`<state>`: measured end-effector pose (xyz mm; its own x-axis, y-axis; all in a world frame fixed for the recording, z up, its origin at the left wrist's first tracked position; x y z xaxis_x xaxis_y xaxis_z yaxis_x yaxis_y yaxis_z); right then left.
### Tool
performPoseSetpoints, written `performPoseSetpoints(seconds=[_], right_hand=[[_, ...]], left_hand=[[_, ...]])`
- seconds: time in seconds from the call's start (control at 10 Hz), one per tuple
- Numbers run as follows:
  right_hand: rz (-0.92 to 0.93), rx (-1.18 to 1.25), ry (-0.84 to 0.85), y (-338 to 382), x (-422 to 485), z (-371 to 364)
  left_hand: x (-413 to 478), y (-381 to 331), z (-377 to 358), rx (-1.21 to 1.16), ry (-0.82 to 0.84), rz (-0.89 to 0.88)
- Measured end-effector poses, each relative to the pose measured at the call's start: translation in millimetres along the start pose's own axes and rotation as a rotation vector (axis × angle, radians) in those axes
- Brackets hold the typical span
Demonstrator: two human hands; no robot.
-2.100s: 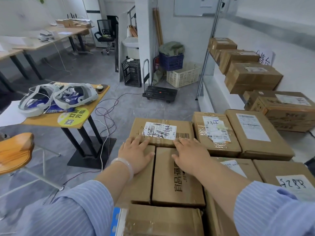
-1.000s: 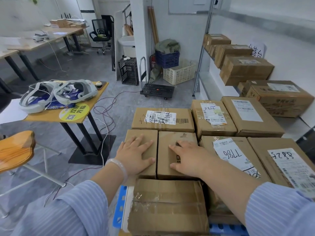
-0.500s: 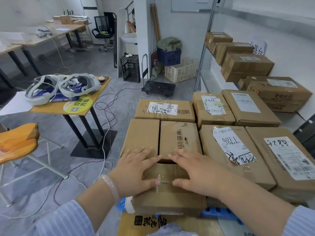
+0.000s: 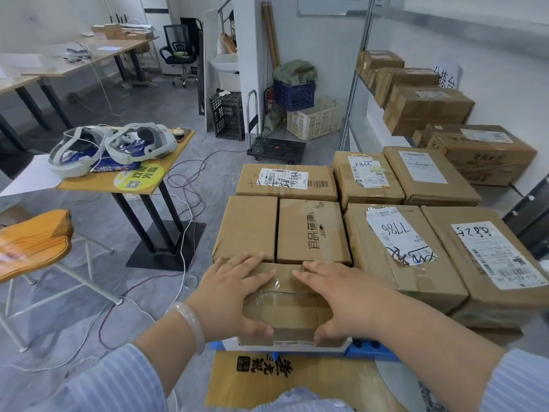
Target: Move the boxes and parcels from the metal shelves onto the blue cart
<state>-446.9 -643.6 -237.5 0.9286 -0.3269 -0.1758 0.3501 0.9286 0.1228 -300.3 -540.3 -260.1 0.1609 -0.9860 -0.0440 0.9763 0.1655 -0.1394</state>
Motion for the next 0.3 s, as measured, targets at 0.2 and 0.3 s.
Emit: performPoseSetpoints(seconds=[0.2, 0.3], right_hand=[[-0.001, -0.023, -0.028, 1.1, -1.4, -0.5], [-0.010, -0.020, -0.071, 1.6, -6.0, 9.2]], left_hand=[[-0.6, -1.1, -0.9, -0.004, 0.007, 0.018], [-1.4, -4.4, 4.0, -0.003, 0.006, 0.034]])
Point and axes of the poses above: each hand's wrist, its own x-axis towards the middle knuckle, its own z-axis out of the back of the hand, y = z × x, the point moved 7 cm from there along x, towards the middle knuckle, and after that the axes turned 8 degrees about -y, right-handed, at the moved point
